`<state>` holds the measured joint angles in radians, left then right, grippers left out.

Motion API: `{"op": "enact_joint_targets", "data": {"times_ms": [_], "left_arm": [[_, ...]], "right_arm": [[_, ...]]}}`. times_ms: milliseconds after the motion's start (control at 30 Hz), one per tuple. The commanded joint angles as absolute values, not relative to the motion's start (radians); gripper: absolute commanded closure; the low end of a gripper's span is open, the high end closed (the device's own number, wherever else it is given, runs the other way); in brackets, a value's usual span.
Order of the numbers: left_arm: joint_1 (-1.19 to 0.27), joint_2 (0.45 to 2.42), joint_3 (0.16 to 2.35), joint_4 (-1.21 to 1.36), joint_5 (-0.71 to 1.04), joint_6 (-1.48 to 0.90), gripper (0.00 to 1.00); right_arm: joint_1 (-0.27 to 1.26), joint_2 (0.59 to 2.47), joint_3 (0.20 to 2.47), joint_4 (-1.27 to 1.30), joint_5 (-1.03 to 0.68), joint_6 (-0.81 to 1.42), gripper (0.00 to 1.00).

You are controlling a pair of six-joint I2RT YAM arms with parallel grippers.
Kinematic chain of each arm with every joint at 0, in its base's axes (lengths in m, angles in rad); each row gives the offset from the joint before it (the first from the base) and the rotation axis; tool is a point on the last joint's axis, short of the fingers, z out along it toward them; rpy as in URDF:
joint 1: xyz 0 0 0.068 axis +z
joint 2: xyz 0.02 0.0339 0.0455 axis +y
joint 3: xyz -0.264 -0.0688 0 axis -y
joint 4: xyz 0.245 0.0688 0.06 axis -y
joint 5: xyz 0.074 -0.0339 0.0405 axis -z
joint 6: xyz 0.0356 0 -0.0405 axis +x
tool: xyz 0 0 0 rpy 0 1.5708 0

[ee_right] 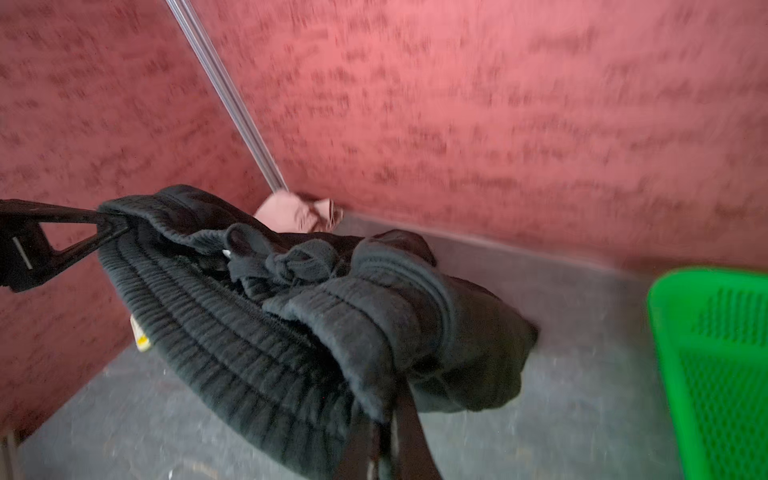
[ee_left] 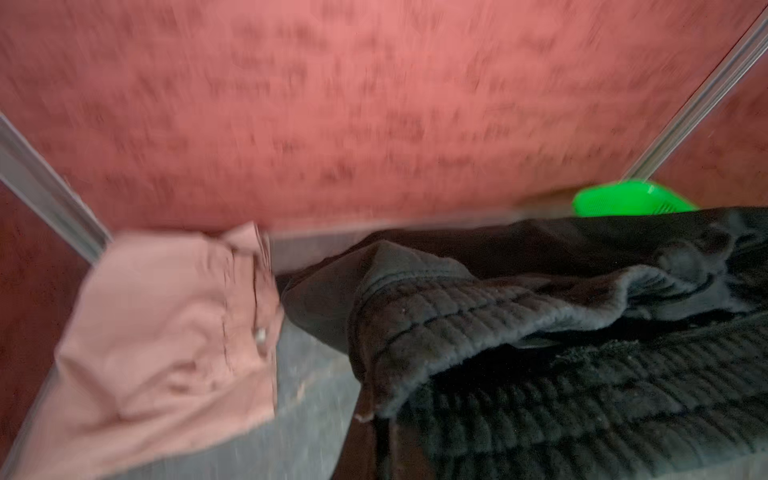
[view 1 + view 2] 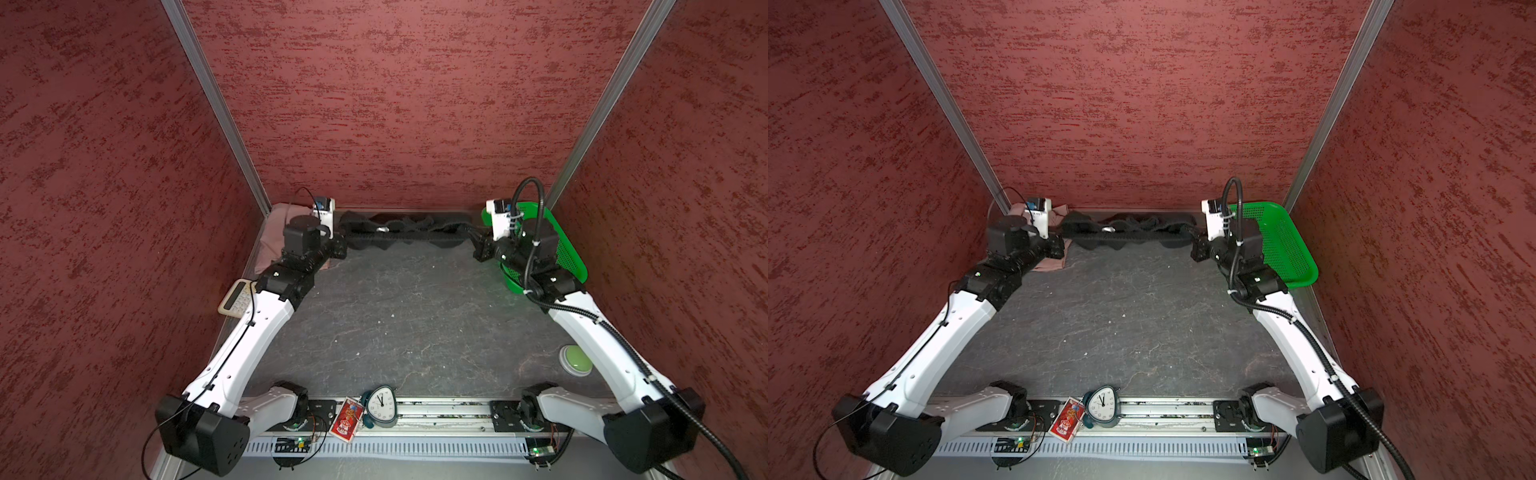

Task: Fold and stack the shorts
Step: 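Lay the sweatpants flat on the table with both grippers and release, then grasp the sweatpants' near waistband edge with both grippers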

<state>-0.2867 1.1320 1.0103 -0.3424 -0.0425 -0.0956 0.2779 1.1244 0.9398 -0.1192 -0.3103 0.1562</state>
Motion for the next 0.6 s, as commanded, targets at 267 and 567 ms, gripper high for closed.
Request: {"op": "enact_joint_targets", "data": {"times_ms": [267,567], "left_arm": [[-0.367,0.788,0.702,-0.799,-0.112,-0.700,0.01],[-0.416,0.819,0.883,-1.056,-0.176,-0.639,0.01]], "right_arm": [[0.257,0.635,0.624,-0.426,-0.133,0.428,0.38],[0.397,0.962,0.824,-0.531,-0.243,0.341,0.26]]}}
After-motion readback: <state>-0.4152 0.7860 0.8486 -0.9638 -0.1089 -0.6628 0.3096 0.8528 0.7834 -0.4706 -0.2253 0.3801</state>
